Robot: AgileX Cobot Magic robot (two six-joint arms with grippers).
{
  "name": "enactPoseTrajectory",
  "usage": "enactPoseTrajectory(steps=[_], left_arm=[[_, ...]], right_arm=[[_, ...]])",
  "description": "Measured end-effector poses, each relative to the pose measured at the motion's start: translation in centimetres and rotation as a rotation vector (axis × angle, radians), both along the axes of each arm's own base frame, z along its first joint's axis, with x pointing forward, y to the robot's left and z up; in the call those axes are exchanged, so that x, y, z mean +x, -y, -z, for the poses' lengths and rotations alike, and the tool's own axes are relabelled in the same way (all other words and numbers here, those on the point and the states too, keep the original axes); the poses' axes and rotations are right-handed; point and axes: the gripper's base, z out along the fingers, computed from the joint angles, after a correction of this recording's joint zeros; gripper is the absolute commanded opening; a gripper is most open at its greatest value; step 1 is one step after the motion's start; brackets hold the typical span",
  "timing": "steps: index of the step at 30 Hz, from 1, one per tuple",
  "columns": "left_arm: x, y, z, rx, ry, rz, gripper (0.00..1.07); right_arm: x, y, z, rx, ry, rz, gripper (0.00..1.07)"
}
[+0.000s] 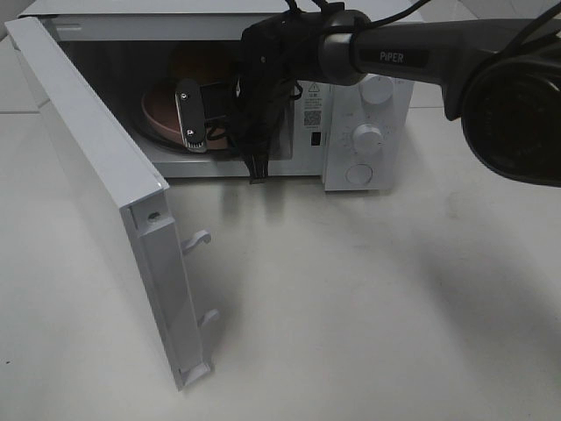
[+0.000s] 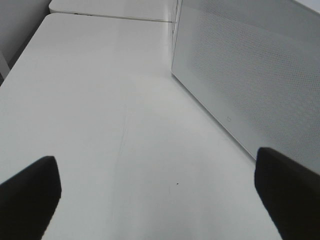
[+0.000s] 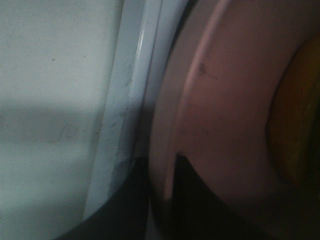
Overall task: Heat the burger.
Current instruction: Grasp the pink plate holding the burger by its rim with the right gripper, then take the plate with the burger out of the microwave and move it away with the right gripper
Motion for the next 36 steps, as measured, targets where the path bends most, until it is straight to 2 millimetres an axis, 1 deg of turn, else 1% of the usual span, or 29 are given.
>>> enactPoseTrajectory(steps=[14, 21, 24, 27, 28, 31, 33, 36], left_arm=[[0.0, 0.0, 0.0, 0.0, 0.0, 0.0, 0.98], [0.0, 0.0, 0.0, 0.0, 0.0, 0.0, 0.98], [0.0, 0.0, 0.0, 0.0, 0.0, 0.0, 0.98], [0.0, 0.0, 0.0, 0.0, 0.0, 0.0, 0.98], [0.0, 0.0, 0.0, 0.0, 0.0, 0.0, 0.98], [0.0, 0.0, 0.0, 0.0, 0.0, 0.0, 0.98], [0.0, 0.0, 0.0, 0.0, 0.0, 0.0, 0.98], [0.0, 0.0, 0.0, 0.0, 0.0, 0.0, 0.98]], right_arm=[[0.2, 0.0, -0.2, 0.008, 0.021, -0.001, 0.0], [-0.1, -0.3, -0.1, -0.001, 0.013, -0.008, 0.0], [-0.1, -0.2, -0.5, -0.002, 0.015, -0.011, 0.0], [-0.6, -0.1, -0.9, -0.01, 0.007, -0.045, 0.0], [-1.0, 0.0, -1.1, -0.027, -0.001, -0.09, 0.0], [-1.3, 0.1, -1.2, -0.038, -0.004, -0.118, 0.0], [-2.1, 0.3, -1.4, -0.07, 0.001, -0.218, 0.0], [-2.2, 0.4, -1.5, -0.074, 0.007, -0.237, 0.0]])
